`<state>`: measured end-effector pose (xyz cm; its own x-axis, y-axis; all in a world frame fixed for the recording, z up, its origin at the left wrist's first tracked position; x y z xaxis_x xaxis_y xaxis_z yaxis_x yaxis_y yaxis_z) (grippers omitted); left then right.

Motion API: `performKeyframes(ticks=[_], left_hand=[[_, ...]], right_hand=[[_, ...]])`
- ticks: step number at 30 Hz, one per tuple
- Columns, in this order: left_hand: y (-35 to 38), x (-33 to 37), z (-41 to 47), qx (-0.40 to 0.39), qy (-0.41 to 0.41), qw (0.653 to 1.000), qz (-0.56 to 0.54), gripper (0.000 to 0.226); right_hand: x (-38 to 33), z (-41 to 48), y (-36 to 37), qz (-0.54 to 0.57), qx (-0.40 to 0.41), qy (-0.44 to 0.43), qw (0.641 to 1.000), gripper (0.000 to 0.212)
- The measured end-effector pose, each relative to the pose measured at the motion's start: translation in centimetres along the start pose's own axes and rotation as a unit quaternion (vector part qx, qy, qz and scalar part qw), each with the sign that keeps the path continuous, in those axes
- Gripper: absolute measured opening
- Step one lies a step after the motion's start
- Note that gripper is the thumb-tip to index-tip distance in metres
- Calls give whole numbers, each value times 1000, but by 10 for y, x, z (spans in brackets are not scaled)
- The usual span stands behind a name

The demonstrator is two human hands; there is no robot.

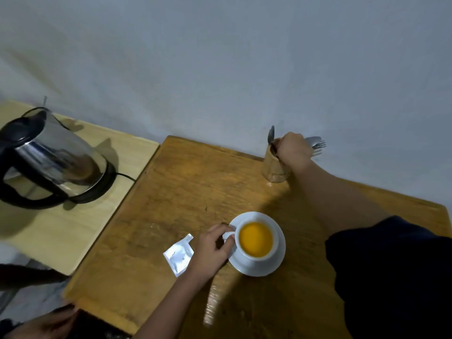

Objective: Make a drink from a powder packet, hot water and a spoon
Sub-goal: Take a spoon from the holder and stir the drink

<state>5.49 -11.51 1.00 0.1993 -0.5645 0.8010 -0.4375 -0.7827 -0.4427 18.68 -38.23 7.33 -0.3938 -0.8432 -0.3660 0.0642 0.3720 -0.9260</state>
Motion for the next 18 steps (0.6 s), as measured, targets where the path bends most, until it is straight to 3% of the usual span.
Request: performKeyframes(ticks=[5, 11, 15, 18], left_hand=[[0, 1, 1, -16, -9, 1000, 16, 20], [-2, 9, -1, -24, -1, 999, 22, 15], [-2, 8, -2, -43, -23, 999, 17, 19], [-4, 5, 1, -62, -38, 997, 20, 21]], right_hand=[[-10, -12, -13, 17, 43, -78, 996, 16], [-45, -47, -70, 2, 187, -239, 953, 17], [-52, -88, -79, 98, 96, -297, 945, 17], [-43, -120, -63, 18, -54, -309, 949, 16]])
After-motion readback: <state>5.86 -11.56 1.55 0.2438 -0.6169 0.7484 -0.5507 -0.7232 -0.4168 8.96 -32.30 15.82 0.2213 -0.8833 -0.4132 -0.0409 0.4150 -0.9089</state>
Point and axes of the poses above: each hand's wrist, its own z-axis towards the middle knuckle, its own y-axis out of the palm, x = y × z, the point moved 5 cm from there along z, towards the middle knuckle, and after that the axes turned 14 degrees about -y, right-handed, at the moved point
